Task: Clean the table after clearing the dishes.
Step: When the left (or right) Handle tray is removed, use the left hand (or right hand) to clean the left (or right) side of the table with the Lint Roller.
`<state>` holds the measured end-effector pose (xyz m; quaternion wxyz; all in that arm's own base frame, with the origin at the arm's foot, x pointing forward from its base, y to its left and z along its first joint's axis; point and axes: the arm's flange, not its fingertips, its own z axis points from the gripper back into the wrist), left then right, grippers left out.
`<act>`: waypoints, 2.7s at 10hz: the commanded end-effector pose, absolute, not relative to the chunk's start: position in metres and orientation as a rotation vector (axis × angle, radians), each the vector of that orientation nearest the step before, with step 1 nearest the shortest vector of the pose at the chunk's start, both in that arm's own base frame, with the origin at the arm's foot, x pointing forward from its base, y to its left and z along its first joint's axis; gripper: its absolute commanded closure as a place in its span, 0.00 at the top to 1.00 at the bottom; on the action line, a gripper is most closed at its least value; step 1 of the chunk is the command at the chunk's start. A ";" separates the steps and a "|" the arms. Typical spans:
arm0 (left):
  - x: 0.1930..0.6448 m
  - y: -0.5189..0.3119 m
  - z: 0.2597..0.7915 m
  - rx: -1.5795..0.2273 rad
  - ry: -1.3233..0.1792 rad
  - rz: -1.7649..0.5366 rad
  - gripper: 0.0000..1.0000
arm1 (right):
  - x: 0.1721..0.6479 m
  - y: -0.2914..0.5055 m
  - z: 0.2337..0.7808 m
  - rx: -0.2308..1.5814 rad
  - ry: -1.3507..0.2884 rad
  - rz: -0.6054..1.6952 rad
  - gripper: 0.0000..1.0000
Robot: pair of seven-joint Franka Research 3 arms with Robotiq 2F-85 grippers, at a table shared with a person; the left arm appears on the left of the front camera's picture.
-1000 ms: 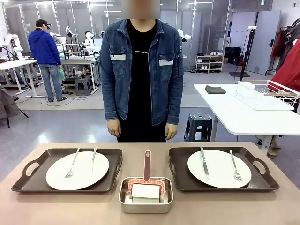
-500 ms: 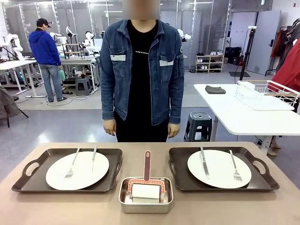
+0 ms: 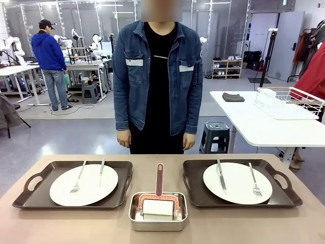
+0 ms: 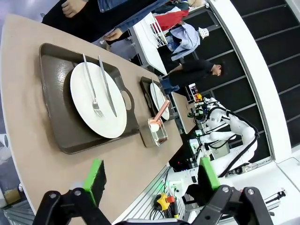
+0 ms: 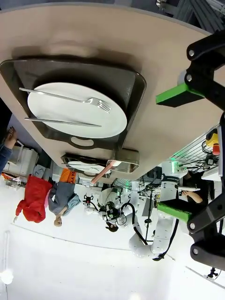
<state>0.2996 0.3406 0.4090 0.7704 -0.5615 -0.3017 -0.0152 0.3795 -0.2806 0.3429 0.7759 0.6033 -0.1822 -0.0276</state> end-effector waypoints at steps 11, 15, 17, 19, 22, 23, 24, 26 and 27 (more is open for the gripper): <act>0.296 0.342 0.410 -1.220 -0.652 -0.034 1.00 | 0.378 -0.280 0.346 1.318 -0.395 -0.055 1.00; 0.296 0.342 0.410 -1.220 -0.652 -0.034 1.00 | 0.378 -0.280 0.346 1.318 -0.395 -0.055 1.00; 0.296 0.342 0.410 -1.220 -0.652 -0.034 1.00 | 0.378 -0.280 0.346 1.318 -0.395 -0.055 1.00; 0.296 0.342 0.410 -1.220 -0.652 -0.034 1.00 | 0.378 -0.280 0.346 1.318 -0.395 -0.055 1.00; 0.296 0.342 0.410 -1.220 -0.652 -0.034 1.00 | 0.378 -0.280 0.346 1.318 -0.395 -0.055 1.00; 0.296 0.342 0.410 -1.220 -0.652 -0.034 1.00 | 0.378 -0.280 0.346 1.318 -0.395 -0.055 1.00; 0.296 0.342 0.410 -1.220 -0.652 -0.034 1.00 | 0.378 -0.280 0.346 1.318 -0.395 -0.055 1.00; 0.296 0.342 0.410 -1.220 -0.652 -0.034 1.00 | 0.378 -0.280 0.346 1.318 -0.395 -0.055 1.00; 0.296 0.342 0.410 -1.220 -0.652 -0.034 1.00 | 0.378 -0.280 0.346 1.318 -0.395 -0.055 1.00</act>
